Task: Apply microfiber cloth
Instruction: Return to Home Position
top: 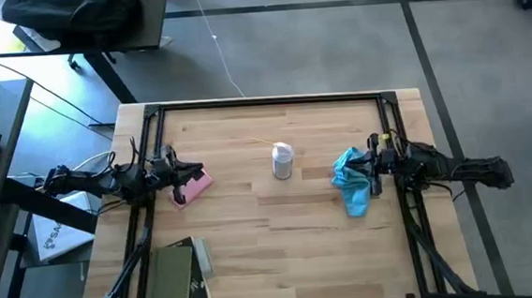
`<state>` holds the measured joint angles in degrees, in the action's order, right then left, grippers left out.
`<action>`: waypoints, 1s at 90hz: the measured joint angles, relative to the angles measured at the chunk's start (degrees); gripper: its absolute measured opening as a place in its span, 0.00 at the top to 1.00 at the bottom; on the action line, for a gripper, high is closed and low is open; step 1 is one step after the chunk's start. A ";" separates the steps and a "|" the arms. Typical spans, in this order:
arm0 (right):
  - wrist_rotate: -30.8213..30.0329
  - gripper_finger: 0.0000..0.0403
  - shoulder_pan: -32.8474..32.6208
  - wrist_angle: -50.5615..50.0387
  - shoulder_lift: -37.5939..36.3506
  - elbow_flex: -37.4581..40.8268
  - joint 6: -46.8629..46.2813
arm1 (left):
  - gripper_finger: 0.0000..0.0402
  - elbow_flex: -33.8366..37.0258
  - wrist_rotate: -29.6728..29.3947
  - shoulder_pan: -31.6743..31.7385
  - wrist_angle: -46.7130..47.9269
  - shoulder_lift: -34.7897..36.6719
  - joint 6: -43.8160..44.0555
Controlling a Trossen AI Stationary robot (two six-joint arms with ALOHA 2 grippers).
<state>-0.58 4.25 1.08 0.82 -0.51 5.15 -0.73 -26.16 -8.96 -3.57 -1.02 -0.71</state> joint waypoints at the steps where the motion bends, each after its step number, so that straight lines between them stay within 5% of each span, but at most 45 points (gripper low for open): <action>1: 0.00 1.00 0.00 0.00 0.00 0.00 0.00 | 1.00 0.00 -0.15 0.01 -0.01 0.01 -0.01; 37: -0.02 1.00 0.00 0.00 0.01 0.02 0.00 | 1.00 0.00 6.37 -0.06 0.48 -0.29 -12.03; 90: -0.03 1.00 -0.01 0.01 0.02 0.02 0.00 | 1.00 0.00 5.95 -0.06 0.48 -0.96 -10.40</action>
<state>-0.61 4.24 1.09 0.84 -0.49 5.15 -0.73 -20.21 -9.02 -3.09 -1.98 -11.11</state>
